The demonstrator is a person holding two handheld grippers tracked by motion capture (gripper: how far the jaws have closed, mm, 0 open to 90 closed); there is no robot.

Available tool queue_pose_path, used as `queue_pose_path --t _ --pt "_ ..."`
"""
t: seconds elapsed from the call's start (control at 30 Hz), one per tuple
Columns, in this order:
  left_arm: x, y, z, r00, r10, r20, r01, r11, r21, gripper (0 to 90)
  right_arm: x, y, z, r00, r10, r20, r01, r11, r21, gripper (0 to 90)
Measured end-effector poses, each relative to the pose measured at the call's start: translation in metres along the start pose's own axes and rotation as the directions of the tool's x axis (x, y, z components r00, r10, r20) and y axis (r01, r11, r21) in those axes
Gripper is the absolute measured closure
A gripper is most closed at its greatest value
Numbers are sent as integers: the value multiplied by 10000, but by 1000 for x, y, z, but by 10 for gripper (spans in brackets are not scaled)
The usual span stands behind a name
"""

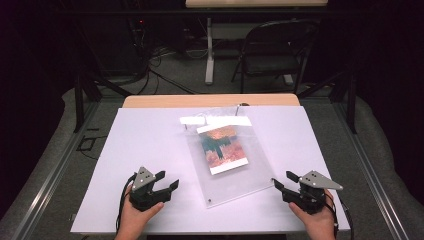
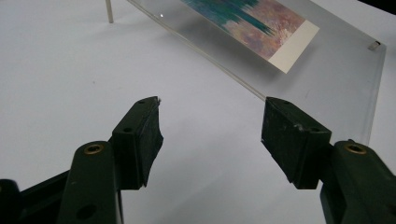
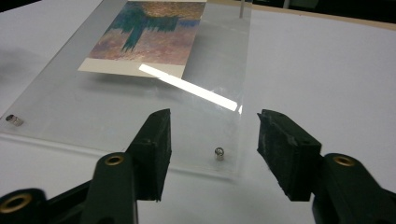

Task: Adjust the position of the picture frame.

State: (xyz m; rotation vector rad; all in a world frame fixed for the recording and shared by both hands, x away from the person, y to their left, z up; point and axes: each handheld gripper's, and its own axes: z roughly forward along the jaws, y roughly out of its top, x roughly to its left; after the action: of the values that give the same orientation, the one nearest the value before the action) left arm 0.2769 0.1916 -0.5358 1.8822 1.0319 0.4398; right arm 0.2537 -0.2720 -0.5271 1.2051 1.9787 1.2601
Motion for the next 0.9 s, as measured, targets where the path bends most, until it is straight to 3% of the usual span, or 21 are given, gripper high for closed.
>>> queue_pose_path --t 0.1,0.27,0.5,0.67,0.8,0.9 --pt "1 0 -1 9998 204 -85 -203 9997 113 380 -2 -1 1 9998 75 -181 -72 9998 169 499" --pt "2 -2 -4 9993 358 -82 -357 9992 182 430 -2 1 1 10000 7 -55 -5 9997 260 548" --pt "2 -1 -5 9998 -109 169 103 9994 316 518 -5 2 5 9999 3 -108 4 9979 655 613" --pt "3 3 -2 9973 -540 500 538 9985 51 520 -5 4 6 9995 159 -264 -138 9970 755 633" --pt "7 14 0 9950 -971 219 964 9949 299 520 -6 10 9 9994 152 -304 -129 9972 740 675" --pt "13 26 4 9936 -1100 265 1094 9937 246 604 -7 15 11 9992 88 -395 -58 9971 759 731"
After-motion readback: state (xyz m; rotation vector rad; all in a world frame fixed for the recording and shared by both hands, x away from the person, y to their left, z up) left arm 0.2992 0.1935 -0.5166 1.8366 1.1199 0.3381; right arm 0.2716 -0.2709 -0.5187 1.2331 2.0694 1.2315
